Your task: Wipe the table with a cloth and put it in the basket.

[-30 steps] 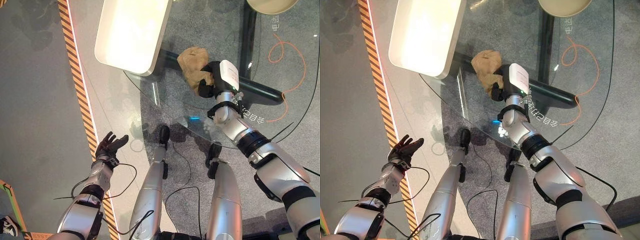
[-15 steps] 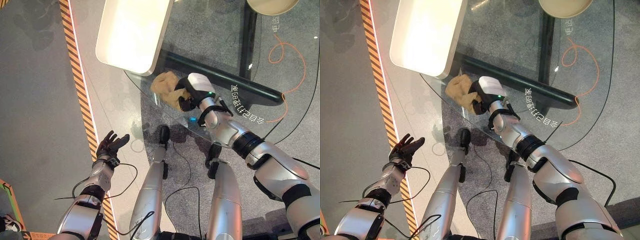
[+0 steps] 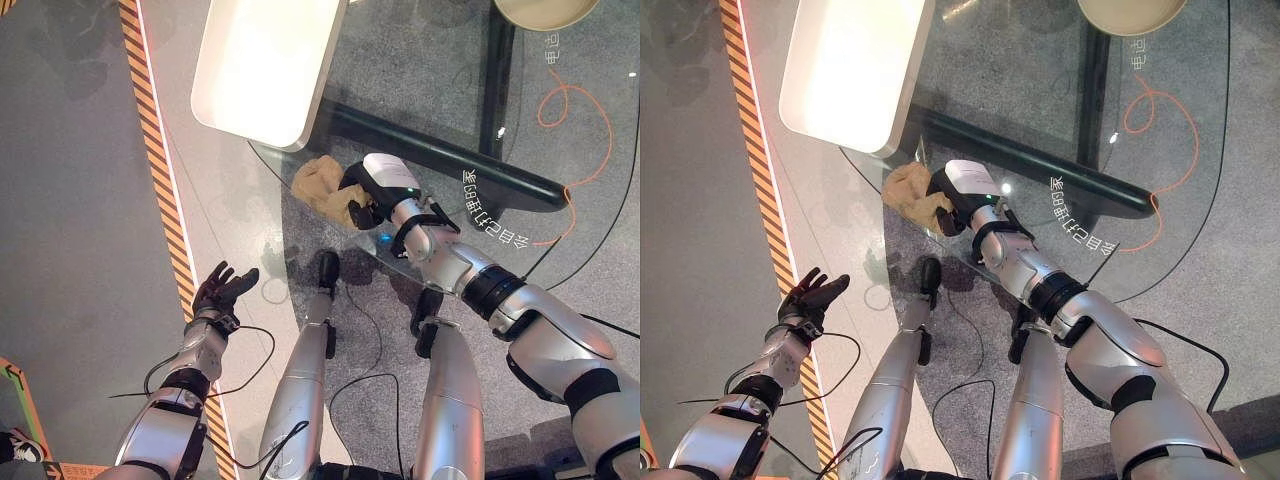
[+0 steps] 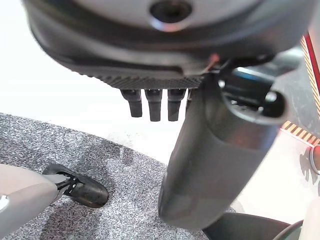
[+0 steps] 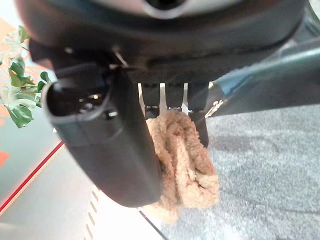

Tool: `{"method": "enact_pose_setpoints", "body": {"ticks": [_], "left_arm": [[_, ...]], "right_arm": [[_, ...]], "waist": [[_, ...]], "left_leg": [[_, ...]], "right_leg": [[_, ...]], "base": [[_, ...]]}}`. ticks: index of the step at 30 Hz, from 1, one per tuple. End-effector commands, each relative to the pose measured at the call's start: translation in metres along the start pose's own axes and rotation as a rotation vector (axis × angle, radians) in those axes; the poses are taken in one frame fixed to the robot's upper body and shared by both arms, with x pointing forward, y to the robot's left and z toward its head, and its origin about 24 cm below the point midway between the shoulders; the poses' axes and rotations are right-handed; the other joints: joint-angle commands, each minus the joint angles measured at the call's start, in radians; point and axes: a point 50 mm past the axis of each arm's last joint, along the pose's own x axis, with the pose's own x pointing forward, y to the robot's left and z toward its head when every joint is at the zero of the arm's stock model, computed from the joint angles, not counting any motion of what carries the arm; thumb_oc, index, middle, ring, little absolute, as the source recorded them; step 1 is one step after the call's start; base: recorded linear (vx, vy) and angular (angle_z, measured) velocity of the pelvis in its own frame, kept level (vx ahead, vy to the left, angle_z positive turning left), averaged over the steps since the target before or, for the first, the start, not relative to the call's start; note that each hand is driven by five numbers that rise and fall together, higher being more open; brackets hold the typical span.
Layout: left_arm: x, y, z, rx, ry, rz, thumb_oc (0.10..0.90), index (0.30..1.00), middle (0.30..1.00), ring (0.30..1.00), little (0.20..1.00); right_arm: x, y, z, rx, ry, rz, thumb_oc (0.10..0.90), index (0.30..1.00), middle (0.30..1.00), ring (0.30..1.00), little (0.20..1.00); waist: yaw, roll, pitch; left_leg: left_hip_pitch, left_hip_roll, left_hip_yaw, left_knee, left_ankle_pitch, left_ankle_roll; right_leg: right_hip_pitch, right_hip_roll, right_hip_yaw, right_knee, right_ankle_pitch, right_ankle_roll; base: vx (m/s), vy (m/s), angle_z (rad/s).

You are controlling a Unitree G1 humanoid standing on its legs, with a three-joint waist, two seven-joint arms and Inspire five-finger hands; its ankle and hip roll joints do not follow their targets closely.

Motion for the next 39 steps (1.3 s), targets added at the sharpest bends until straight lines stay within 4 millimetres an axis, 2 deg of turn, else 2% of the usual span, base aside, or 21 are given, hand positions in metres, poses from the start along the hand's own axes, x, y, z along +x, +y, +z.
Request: {"method": "enact_pose_setpoints", "body": {"ticks": [1,6,7,9,20,24,25,26,28,30,33,35,39], "left_arm": [[0.004,0.008,0.02,0.067,-0.058,0.02,0.8,0.9,0.9,0.9,0.9],[0.002,0.015,0.016,0.05,-0.063,0.04,0.8,0.9,0.9,0.9,0.9],[0.002,0.016,0.016,0.049,-0.063,0.041,0.8,0.9,0.9,0.9,0.9],[0.0,0.021,0.016,0.046,-0.069,0.051,0.8,0.9,0.9,0.9,0.9],[-0.001,0.03,0.025,0.029,-0.094,0.081,0.8,0.9,0.9,0.9,0.9],[-0.002,0.035,0.028,0.022,-0.103,0.091,0.8,0.9,0.9,0.9,0.9],[-0.002,0.036,0.029,0.022,-0.103,0.092,0.8,0.9,0.9,0.9,0.9],[-0.002,0.038,0.03,0.02,-0.104,0.094,0.8,0.9,0.9,0.9,0.9],[-0.002,0.039,0.032,0.019,-0.105,0.095,0.8,0.9,0.9,0.9,0.9],[-0.002,0.041,0.035,0.022,-0.106,0.098,0.8,0.9,0.9,0.9,0.9],[-0.002,0.044,0.039,0.025,-0.109,0.104,0.8,0.9,0.9,0.9,0.9],[-0.002,0.049,0.046,0.029,-0.117,0.12,0.8,0.9,0.9,0.9,0.9],[-0.002,0.055,0.056,0.032,-0.124,0.137,0.8,0.9,0.9,0.9,0.9]], "right_arm": [[0.017,-0.045,0.044,0.037,-0.149,-0.284,0.1,0.3,0.3,0.3,0.2],[0.013,-0.079,0.001,0.072,0.061,-0.598,0.1,0.3,0.3,0.3,0.2],[0.012,-0.08,-0.001,0.075,0.071,-0.611,0.1,0.3,0.3,0.3,0.2],[0.005,-0.093,-0.027,0.108,0.185,-0.726,0.1,0.3,0.3,0.3,0.2],[-0.031,-0.118,-0.102,0.13,0.447,-0.909,0.1,0.3,0.3,0.3,0.2],[-0.059,-0.123,-0.142,0.149,0.594,-0.989,0.1,0.3,0.3,0.3,0.2],[-0.061,-0.123,-0.145,0.15,0.606,-0.995,0.1,0.3,0.3,0.3,0.2],[-0.075,-0.126,-0.163,0.158,0.674,-1.031,0.1,0.3,0.3,0.3,0.2],[-0.084,-0.128,-0.172,0.157,0.725,-1.058,0.1,0.3,0.3,0.3,0.2],[-0.105,-0.132,-0.193,0.165,0.822,-1.103,0.1,0.3,0.3,0.3,0.2],[-0.122,-0.134,-0.206,0.208,0.912,-1.16,0.1,0.3,0.3,0.3,0.2],[-0.145,-0.136,-0.223,0.285,1.007,-1.225,0.1,0.3,0.3,0.3,0.2],[-0.167,-0.136,-0.236,0.37,1.086,-1.295,0.1,0.3,0.3,0.3,0.2]], "waist": [[0.004,0.008,-0.021],[-0.001,0.009,-0.021],[-0.001,0.008,-0.021],[-0.005,0.002,-0.021],[-0.028,-0.018,-0.021],[-0.036,-0.02,-0.021],[-0.037,-0.02,-0.021],[-0.039,-0.019,-0.021],[-0.04,-0.019,-0.021],[-0.042,-0.023,-0.021],[-0.044,-0.027,-0.021],[-0.048,-0.038,-0.021],[-0.053,-0.049,-0.021]], "left_leg": [[-0.005,-0.066,0.05,0.154,-0.166,0.053],[-0.012,-0.059,0.053,0.159,-0.168,0.059],[-0.012,-0.058,0.053,0.159,-0.168,0.059],[-0.021,-0.053,0.053,0.168,-0.174,0.063],[-0.05,-0.042,0.056,0.185,-0.192,0.075],[-0.055,-0.039,0.057,0.192,-0.2,0.077],[-0.055,-0.038,0.057,0.192,-0.2,0.078],[-0.06,-0.037,0.056,0.198,-0.204,0.079],[-0.063,-0.035,0.056,0.201,-0.206,0.08],[-0.067,-0.033,0.053,0.21,-0.211,0.082],[-0.07,-0.03,0.051,0.215,-0.215,0.082],[-0.073,-0.026,0.048,0.219,-0.22,0.081],[-0.078,-0.022,0.043,0.225,-0.225,0.079]], "right_leg": [[0.081,0.015,-0.025,-0.276,0.146,0.033],[0.074,0.019,-0.022,-0.268,0.148,0.034],[0.074,0.019,-0.022,-0.267,0.148,0.034],[0.065,0.024,-0.021,-0.261,0.147,0.035],[0.032,0.036,-0.016,-0.252,0.148,0.037],[0.027,0.037,-0.012,-0.252,0.148,0.038],[0.027,0.037,-0.011,-0.252,0.148,0.038],[0.02,0.038,-0.009,-0.249,0.149,0.039],[0.018,0.038,-0.008,-0.248,0.149,0.039],[0.015,0.038,-0.007,-0.246,0.151,0.04],[0.013,0.04,-0.005,-0.244,0.152,0.042],[0.012,0.043,-0.005,-0.245,0.154,0.044],[0.007,0.048,-0.001,-0.24,0.156,0.049]], "base": [[0.0,0.0,0.0],[0.0,0.0,0.0],[0.0,0.0,0.0],[0.0,0.0,0.0],[0.0,0.0,0.0],[0.0,0.0,0.0],[0.0,0.0,0.0],[0.0,0.0,0.0],[0.0,0.0,0.0],[0.0,0.0,0.0],[0.0,-0.025,0.01],[0.01,-0.05,0.04],[0.01,-0.024,0.05]]}}
